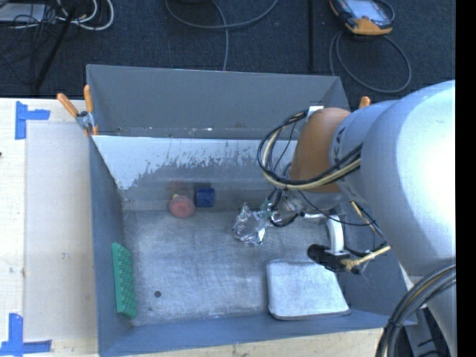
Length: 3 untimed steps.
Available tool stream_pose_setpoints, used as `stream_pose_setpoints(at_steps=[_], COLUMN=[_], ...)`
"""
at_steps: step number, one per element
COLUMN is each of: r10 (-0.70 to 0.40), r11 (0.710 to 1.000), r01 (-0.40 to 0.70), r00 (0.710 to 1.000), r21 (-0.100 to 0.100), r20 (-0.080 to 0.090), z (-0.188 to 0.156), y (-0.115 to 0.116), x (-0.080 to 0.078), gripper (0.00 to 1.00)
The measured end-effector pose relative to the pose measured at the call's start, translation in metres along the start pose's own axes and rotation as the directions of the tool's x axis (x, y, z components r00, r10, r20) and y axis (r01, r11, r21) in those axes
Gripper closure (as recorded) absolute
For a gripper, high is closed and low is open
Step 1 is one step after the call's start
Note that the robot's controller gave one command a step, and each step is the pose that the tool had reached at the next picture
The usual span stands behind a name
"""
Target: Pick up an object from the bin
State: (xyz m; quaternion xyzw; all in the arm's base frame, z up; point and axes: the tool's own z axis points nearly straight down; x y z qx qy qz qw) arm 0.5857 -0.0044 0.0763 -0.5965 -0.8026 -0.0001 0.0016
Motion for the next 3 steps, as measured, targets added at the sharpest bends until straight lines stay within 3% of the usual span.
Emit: stream_pose_setpoints(at_steps=[1,3], r10=[-0.003,-0.015], r11=[1.000,1.000], r01=[0.003,0.015], r00=[1.000,1.000], r21=[-0.007,-0.003], r20=[0.000,0.003], z=[-0.002,-0.091], y=[0.003,0.003], x=[0.001,0.000], gripper=[1.00,1.00])
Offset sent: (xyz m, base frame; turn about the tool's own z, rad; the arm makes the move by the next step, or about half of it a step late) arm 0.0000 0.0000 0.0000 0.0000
